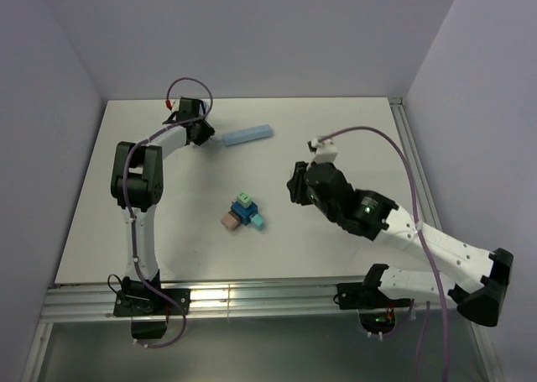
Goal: Insert the plug
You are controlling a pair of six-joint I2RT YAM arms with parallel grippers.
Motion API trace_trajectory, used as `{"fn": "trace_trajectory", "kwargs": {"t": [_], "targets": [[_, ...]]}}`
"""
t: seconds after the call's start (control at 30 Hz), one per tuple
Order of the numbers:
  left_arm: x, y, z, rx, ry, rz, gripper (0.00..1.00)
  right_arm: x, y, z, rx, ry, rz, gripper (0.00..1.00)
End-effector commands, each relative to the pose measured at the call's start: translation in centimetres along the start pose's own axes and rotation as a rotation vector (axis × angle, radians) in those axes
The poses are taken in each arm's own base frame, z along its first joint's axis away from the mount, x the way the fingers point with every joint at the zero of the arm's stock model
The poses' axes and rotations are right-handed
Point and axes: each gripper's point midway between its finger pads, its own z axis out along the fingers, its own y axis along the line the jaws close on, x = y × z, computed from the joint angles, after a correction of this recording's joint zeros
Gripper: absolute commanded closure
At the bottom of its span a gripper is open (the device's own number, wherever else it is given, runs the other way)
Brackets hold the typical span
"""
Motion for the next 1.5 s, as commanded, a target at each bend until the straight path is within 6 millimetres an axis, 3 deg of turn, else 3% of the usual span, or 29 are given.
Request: {"fn": "trace_trajectory", "kwargs": {"t": [0.0,0.13,0.17,0.23,0.27,0.4,0.43,0.47,0.5,0.53,0.57,0.63,0.67,0.7,0.73,0.77,0.8,0.87,0.97,1.17,1.47], "targets": [[-0.7,-0.8,-0.3,0.047,-0.023,0.023,0.65,-4.4,2.0,0.8,-0.033,0.028,-0.048,1.00],[0.1,-0.3,0.0,0.033,0.006,0.025,0.81,-7.8,3.0,2.5,-0.034,0.048,-0.058,1.00],[0.5,0.2,0.1,0.025,0.017,0.024,0.84,-9.5,4.2,2.3,-0.089,0.039,-0.046,1.00],[0.7,0.6,0.1,0.013,0.020,0.022,0.99,-10.3,3.4,4.1,-0.062,0.063,-0.045,1.00],[1.3,1.2,0.0,0.001,0.029,0.025,1.00,-12.0,3.8,4.2,-0.074,0.039,-0.037,1.00],[2.1,2.2,-1.7,-0.009,0.021,0.011,1.00,-12.3,3.9,7.8,-0.083,0.115,-0.075,1.00],[3.6,3.9,-1.9,-0.033,0.043,0.010,1.00,-12.5,3.6,8.6,-0.074,0.129,-0.080,1.00],[3.6,3.5,-2.2,-0.002,0.020,-0.004,1.00,-13.4,3.9,8.9,-0.082,0.117,-0.084,1.00],[3.4,3.1,-3.2,0.018,0.002,-0.015,1.00,-12.4,3.9,10.3,-0.081,0.161,-0.119,1.00],[5.1,4.9,-3.4,0.003,0.019,-0.024,1.00,-12.2,4.2,10.9,-0.093,0.176,-0.135,1.00],[5.3,4.2,-3.8,0.053,0.017,-0.044,1.00,-12.9,4.7,11.1,-0.109,0.170,-0.142,1.00],[6.7,5.2,-4.4,0.055,0.043,-0.057,1.00,-11.3,4.8,13.1,-0.114,0.244,-0.182,1.00],[7.1,5.4,-4.5,0.058,0.057,-0.060,1.00,-12.8,5.4,13.2,-0.124,0.222,-0.193,1.00],[7.4,4.9,-4.7,0.090,0.070,-0.060,1.00,-10.4,5.2,14.8,-0.134,0.321,-0.236,1.00],[8.3,5.5,-4.9,0.088,0.091,-0.057,1.00,-10.1,5.4,15.3,-0.142,0.347,-0.254,1.00],[8.7,5.5,-5.1,0.096,0.097,-0.052,1.00,-11.8,6.0,15.4,-0.153,0.315,-0.265,1.00],[9.1,4.9,-5.6,0.121,0.102,-0.037,1.00,-9.9,5.5,16.8,-0.142,0.386,-0.300,1.00],[10.0,5.1,-6.1,0.118,0.114,-0.021,1.00,-10.1,5.9,17.2,-0.173,0.393,-0.334,1.00],[11.1,4.6,-7.2,0.140,0.123,0.001,1.00,-8.4,5.2,18.1,-0.192,0.439,-0.429,1.00],[10.8,5.0,-8.7,0.109,0.112,0.033,1.00,-6.8,4.8,18.2,-0.284,0.492,-0.472,1.00],[9.8,4.7,-14.3,0.182,0.048,0.053,1.00,-3.6,3.3,20.0,-0.249,0.598,-0.479,1.00]]}}
